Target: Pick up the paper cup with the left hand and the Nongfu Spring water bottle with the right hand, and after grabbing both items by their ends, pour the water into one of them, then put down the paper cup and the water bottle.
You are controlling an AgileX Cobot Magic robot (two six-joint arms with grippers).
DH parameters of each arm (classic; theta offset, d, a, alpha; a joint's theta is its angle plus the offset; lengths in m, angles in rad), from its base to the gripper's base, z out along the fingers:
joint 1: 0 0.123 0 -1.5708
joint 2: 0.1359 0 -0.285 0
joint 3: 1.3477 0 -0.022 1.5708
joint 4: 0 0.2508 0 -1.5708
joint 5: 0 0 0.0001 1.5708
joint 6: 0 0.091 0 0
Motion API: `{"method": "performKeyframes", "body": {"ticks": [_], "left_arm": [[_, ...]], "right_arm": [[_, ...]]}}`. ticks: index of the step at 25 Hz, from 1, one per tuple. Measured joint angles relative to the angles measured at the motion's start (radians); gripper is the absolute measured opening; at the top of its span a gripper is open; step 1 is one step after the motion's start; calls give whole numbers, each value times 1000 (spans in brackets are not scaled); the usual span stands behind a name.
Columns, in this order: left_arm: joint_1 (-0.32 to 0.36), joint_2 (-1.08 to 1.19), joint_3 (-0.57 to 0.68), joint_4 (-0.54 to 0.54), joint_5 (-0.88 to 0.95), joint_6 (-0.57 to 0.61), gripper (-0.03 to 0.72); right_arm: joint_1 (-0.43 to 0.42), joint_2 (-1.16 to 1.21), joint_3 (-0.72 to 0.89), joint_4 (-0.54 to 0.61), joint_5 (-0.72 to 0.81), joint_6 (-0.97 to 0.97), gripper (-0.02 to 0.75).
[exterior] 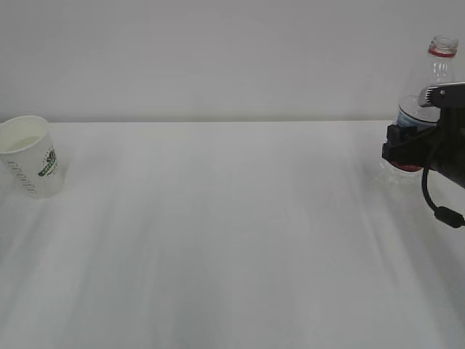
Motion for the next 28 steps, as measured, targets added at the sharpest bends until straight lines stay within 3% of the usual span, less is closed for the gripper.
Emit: {"method": "performKeyframes", "body": {"ticks": [28], "left_arm": [[0,0,0,36,0,0,592]], "right_arm": [[0,154,-94,4,-45,0,467]]}}
